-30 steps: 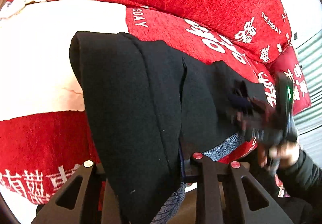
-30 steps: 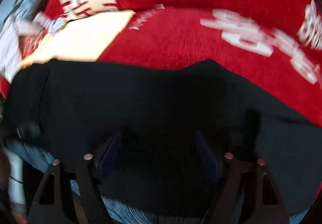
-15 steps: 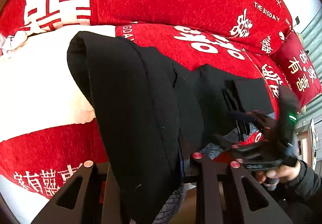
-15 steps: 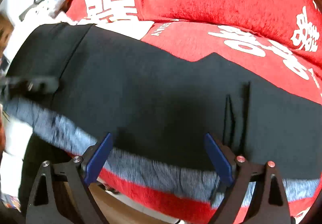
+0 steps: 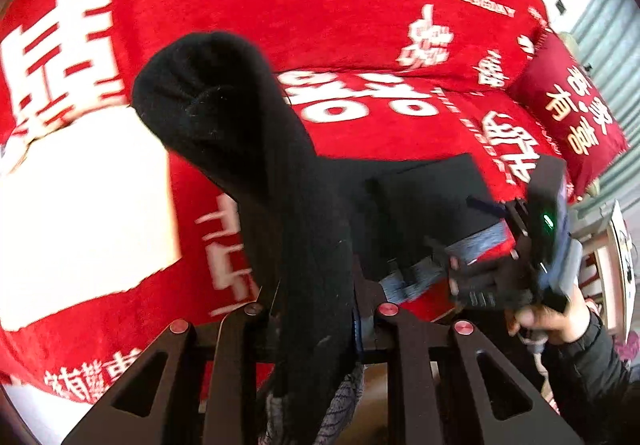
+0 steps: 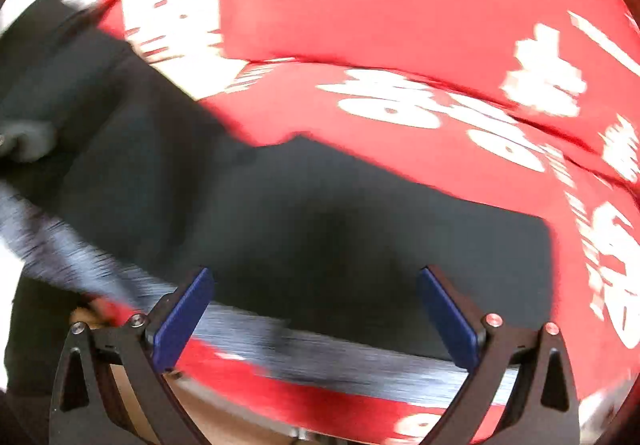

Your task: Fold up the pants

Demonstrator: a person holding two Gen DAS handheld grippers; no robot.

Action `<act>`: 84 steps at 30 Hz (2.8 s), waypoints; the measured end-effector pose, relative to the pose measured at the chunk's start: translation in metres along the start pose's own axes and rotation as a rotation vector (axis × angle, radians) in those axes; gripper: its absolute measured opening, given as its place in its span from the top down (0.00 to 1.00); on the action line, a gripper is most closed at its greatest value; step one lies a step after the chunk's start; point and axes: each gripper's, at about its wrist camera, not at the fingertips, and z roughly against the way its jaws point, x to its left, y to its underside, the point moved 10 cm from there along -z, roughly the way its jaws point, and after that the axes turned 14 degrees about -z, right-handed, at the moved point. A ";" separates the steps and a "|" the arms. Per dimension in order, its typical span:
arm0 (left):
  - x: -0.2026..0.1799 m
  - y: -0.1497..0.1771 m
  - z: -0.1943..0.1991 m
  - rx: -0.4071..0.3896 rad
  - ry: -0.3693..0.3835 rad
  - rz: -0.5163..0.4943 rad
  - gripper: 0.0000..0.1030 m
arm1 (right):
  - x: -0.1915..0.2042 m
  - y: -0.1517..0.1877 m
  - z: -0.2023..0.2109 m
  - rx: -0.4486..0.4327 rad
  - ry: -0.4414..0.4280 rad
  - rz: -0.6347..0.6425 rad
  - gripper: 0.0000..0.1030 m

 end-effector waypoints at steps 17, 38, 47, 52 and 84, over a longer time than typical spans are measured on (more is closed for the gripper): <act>-0.148 -0.099 -0.055 0.090 0.046 -0.211 0.78 | -0.147 0.010 0.012 0.007 0.163 -0.187 0.00; -0.210 -0.092 -0.209 0.315 0.047 -0.285 0.47 | -0.203 0.022 -0.019 0.018 0.105 -0.284 0.00; -0.208 -0.106 -0.150 0.217 0.141 -0.264 0.46 | -0.201 0.017 -0.020 0.008 0.085 -0.276 0.00; -0.157 -0.106 -0.116 0.077 0.075 -0.188 0.07 | -0.211 0.023 -0.009 -0.002 0.106 -0.271 0.00; -0.044 -0.028 -0.170 0.113 -0.134 0.112 0.00 | -0.114 0.062 0.017 0.148 -0.233 -0.132 0.30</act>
